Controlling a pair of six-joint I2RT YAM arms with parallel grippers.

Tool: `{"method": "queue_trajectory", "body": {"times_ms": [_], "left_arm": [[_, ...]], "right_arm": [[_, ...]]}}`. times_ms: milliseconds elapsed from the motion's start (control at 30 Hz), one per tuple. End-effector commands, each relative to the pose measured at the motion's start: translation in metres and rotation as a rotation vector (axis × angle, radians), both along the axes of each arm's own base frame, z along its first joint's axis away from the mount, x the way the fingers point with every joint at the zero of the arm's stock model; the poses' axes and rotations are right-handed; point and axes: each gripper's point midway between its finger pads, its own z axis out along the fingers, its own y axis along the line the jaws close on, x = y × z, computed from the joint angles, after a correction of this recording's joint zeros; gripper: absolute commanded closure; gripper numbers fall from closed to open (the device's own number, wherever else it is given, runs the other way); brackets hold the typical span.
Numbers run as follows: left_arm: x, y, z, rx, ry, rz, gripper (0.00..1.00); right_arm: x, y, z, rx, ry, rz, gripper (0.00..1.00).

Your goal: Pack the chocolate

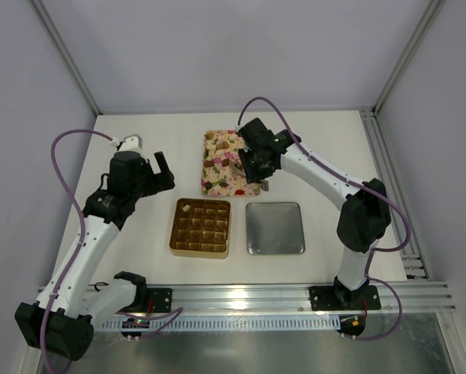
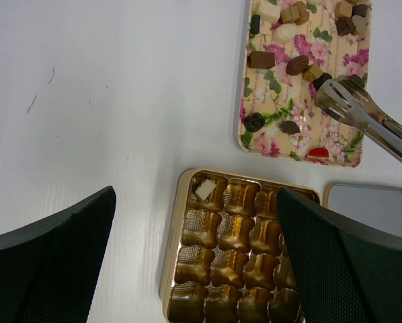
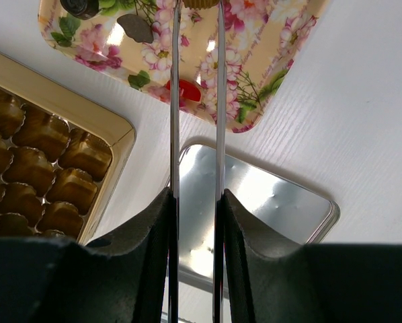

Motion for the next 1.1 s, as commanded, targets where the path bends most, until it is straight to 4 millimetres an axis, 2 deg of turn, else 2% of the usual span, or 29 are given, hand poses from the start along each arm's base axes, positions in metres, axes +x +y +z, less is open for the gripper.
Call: {"method": "queue_trajectory", "body": {"times_ms": [0,333,533,867,1067], "left_arm": [[0.001,0.002,0.007,0.000,-0.029,0.011,0.00],[0.001,0.001,0.007,-0.003,-0.025,0.006,0.00],[0.002,0.001,0.006,-0.002,-0.022,0.006,0.00],[0.002,0.000,0.005,-0.004,-0.019,0.004,0.00],[0.001,0.000,0.006,-0.007,-0.021,0.002,0.00]], "right_arm": [[-0.001,0.003,0.039,0.072,-0.080,0.001,0.67],[-0.018,0.009,0.063,0.131,-0.094,0.029,0.67],[-0.032,0.020,0.079,0.162,-0.109,0.065,0.67],[-0.080,0.051,0.094,0.187,-0.103,0.161,0.67],[-0.111,0.069,0.091,0.200,-0.078,0.213,0.67]]}}
